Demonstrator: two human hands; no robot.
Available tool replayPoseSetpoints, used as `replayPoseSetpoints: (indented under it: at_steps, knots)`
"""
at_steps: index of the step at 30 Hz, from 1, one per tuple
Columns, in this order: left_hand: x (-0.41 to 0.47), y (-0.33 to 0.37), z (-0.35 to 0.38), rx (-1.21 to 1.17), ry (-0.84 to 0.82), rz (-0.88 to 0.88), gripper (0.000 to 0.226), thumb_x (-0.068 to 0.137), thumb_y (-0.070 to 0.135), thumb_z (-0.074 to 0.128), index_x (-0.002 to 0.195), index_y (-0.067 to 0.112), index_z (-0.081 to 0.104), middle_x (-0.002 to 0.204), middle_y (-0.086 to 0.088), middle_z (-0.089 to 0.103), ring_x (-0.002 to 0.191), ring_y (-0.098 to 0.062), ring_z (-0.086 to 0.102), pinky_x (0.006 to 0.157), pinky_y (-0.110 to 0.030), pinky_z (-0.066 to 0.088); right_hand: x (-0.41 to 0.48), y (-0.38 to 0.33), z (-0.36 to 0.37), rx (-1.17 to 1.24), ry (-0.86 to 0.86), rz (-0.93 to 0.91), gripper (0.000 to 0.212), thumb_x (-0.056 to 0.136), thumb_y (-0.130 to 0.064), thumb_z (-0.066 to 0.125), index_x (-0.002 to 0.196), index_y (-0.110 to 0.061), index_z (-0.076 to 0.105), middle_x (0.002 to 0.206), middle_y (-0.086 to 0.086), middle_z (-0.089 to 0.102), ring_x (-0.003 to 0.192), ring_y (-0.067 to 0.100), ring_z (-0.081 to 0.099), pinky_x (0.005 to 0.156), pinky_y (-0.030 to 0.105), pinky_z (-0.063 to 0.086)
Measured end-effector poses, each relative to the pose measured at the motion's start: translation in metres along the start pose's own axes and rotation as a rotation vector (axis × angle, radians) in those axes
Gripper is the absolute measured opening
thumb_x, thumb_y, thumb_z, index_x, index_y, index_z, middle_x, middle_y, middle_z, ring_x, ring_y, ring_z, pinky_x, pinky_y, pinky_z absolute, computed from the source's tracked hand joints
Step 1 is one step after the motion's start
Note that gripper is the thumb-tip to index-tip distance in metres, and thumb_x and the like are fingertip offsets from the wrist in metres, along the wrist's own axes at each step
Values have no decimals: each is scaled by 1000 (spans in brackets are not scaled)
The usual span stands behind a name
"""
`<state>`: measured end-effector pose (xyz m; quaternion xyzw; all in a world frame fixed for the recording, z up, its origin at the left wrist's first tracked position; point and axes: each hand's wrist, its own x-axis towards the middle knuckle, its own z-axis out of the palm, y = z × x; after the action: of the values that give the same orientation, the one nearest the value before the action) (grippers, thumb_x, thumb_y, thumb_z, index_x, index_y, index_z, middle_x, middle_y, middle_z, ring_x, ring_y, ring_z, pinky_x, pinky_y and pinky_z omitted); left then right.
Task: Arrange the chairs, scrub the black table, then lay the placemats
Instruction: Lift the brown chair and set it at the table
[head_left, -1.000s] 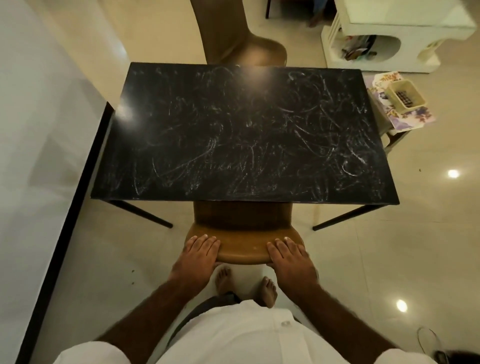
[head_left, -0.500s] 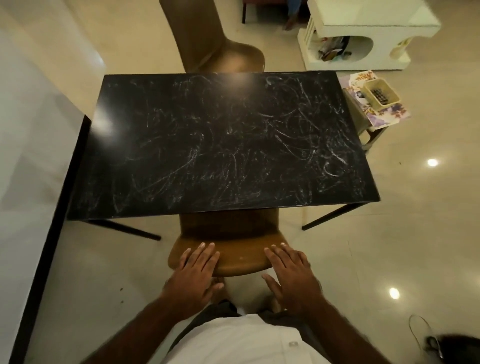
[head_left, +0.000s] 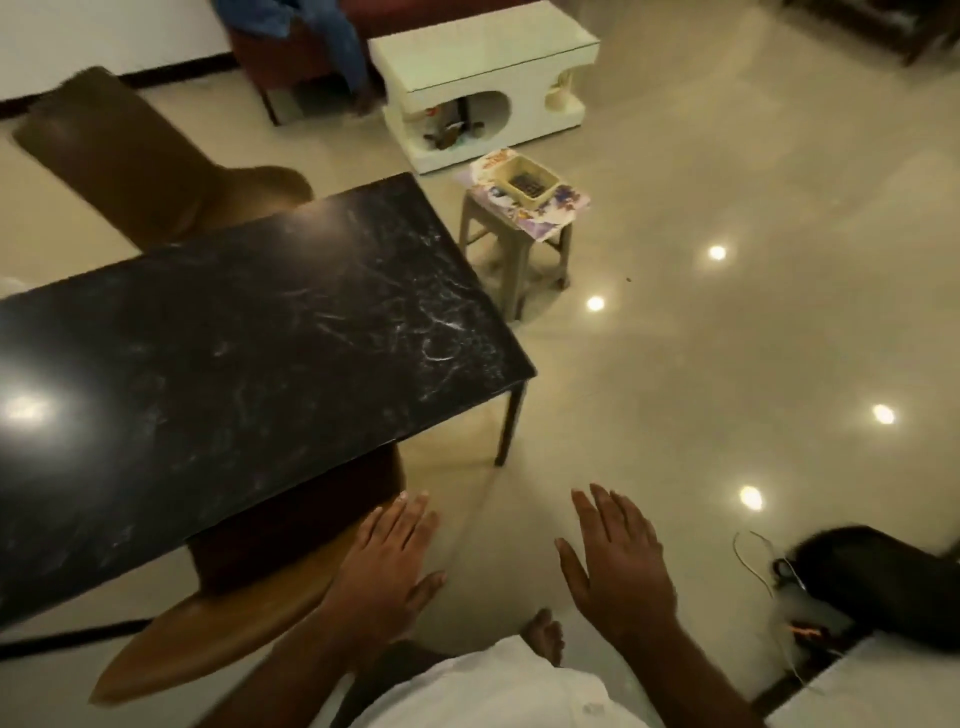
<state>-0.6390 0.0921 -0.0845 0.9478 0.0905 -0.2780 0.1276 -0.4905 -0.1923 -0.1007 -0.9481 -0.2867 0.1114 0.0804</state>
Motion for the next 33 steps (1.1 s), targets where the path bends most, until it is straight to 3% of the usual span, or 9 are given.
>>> replayPoseSetpoints:
  at_steps: [3,7,13,18,23,33]
  knots:
    - [59,62,-36,56,87,65,114,89,85,-23,177,21,12,186,-7,2,172,-32,5,136,-53,6,12,71,-29,-15,39,145,77,106,-63,42,168,-17,44,170,16,47,155,44,45,119,62,45]
    - [140,129,-90,89,231,143,101,96,80,4,177,20,3,186,-8,-2,171,-31,-3,136,-51,1,52,149,-74,-40,127,253,85,106,-69,35,173,-17,27,177,17,33,161,45,31,122,63,39]
    - [261,195,-172,235,445,153,104,102,85,25,176,16,1,185,-14,-7,170,-38,-3,136,-60,7,139,239,-129,-75,261,308,96,105,-76,37,176,-15,16,181,20,22,165,46,23,120,64,40]
    - [346,215,-217,247,536,157,112,100,89,26,176,14,-7,183,-12,-20,169,-35,-18,135,-58,-3,214,283,-153,-76,307,307,101,104,-80,40,177,-17,10,184,17,12,168,45,17,121,65,37]
    - [425,227,-264,217,500,162,114,99,91,22,176,13,-9,182,-12,-25,169,-36,-20,136,-62,3,289,314,-178,-70,301,318,103,103,-80,44,177,-17,12,184,16,14,168,43,15,121,64,38]
    - [570,249,-354,215,530,185,114,99,91,25,176,12,-5,184,-14,-13,171,-38,-6,137,-61,7,435,384,-218,-49,284,303,105,102,-82,42,178,-19,6,185,13,6,170,41,8,124,66,35]
